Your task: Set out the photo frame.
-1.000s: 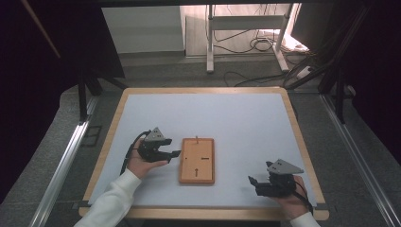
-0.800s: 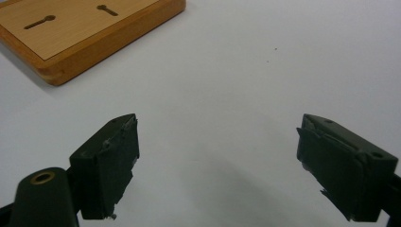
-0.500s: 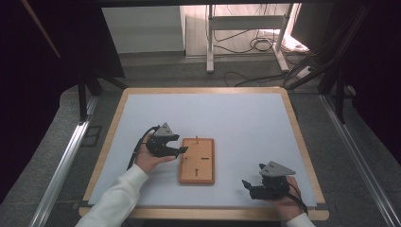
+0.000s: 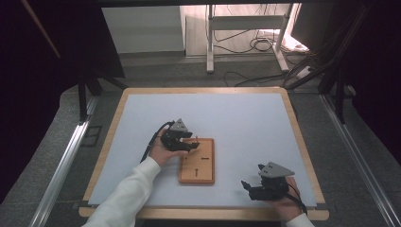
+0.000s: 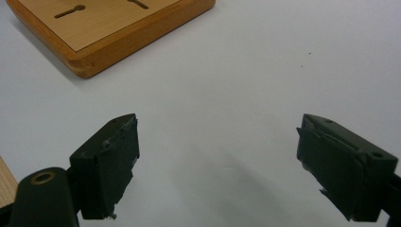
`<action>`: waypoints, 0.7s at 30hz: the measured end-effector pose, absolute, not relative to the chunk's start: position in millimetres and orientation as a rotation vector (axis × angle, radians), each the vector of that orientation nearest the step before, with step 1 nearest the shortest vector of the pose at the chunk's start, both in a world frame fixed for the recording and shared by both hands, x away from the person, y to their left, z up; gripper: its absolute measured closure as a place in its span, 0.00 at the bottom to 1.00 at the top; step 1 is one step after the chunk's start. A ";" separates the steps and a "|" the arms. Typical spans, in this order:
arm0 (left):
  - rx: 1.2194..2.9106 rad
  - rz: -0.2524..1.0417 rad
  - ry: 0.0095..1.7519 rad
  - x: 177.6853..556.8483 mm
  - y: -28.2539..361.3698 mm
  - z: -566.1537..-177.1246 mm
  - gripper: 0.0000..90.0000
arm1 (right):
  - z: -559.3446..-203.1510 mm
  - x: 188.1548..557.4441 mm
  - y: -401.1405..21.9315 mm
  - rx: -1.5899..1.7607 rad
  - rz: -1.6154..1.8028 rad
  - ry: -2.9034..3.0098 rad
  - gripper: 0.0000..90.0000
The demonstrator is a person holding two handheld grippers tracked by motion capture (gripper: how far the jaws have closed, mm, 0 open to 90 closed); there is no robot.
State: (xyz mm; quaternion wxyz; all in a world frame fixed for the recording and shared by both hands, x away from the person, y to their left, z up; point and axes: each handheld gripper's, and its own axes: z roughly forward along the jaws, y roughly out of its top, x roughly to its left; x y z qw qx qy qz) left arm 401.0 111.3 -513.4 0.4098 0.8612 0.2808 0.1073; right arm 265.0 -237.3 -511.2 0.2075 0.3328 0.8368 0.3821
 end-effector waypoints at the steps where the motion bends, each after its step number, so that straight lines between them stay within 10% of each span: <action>1: 2.153 0.266 0.706 402.6 108.0 -513.6 0.53 | -511.2 265.0 -237.1 0.927 1.061 2.330 0.16; 21: 2.140 0.234 0.715 413.7 103.0 -519.9 0.84 | -512.2 265.7 -236.0 0.930 1.048 2.336 0.16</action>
